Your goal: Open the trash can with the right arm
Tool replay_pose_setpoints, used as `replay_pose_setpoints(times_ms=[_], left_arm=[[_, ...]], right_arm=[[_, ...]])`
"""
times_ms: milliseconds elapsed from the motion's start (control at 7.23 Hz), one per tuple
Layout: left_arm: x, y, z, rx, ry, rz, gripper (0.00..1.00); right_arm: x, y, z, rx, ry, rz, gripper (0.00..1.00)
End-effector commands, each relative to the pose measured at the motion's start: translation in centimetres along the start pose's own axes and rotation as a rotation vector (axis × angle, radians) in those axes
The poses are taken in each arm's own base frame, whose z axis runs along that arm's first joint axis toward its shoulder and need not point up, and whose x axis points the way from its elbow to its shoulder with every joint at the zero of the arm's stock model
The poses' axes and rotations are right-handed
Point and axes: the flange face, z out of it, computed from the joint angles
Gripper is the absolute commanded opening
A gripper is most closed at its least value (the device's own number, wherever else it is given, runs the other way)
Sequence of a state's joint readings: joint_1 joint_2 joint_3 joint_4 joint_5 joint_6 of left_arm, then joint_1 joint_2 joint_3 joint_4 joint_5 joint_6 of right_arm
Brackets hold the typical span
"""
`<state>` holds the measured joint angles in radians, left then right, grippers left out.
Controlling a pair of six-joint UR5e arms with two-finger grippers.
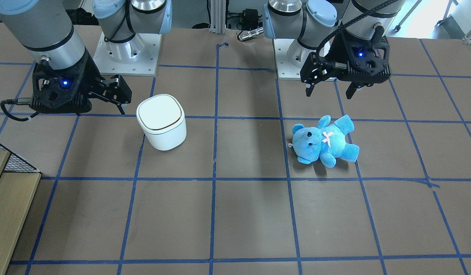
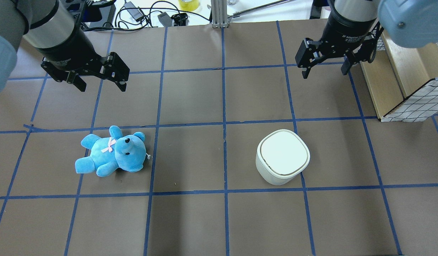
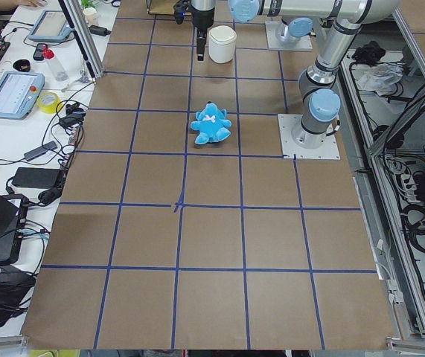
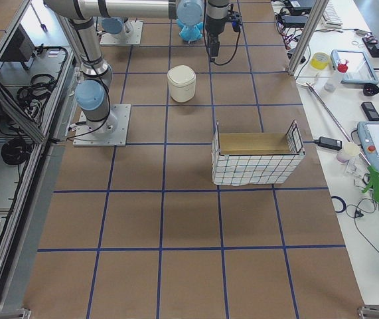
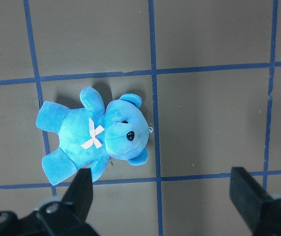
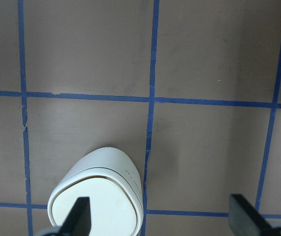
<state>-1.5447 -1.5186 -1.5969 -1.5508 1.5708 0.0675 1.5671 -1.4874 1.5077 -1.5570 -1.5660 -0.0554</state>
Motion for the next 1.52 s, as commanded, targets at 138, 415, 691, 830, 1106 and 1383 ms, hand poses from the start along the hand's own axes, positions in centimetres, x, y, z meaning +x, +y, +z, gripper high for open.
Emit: replay_pose_setpoints(times_ms=[138,415,691,830,1106,1383], left_arm=[[0.0,0.0,0.0,0.0,0.0,0.0,1.0],[0.0,0.0,0.0,0.0,0.002,0.0,1.0],[0.0,0.0,0.0,0.0,0.002,0.0,1.0],[0.0,0.0,0.0,0.0,0.002,0.0,1.0],[0.0,0.0,0.0,0.0,0.0,0.0,1.0],[0.0,0.0,0.0,0.0,0.0,0.0,1.0]], right_arm=[[-4.0,0.8,-0.3,0.015,-0.032,0.094,0.96],[-8.1,1.9,0.0,0.008,-0.029,0.177,0.56],[-11.3,3.3,1.3,-0.03,-0.022,0.236,0.0],[-12.9,4.4,2.7,-0.074,-0.061,0.264,0.0],[-13.3,5.5,6.1,-0.157,-0.076,0.29,0.0],[-12.3,6.8,10.4,-0.24,-0.032,0.305,0.0]])
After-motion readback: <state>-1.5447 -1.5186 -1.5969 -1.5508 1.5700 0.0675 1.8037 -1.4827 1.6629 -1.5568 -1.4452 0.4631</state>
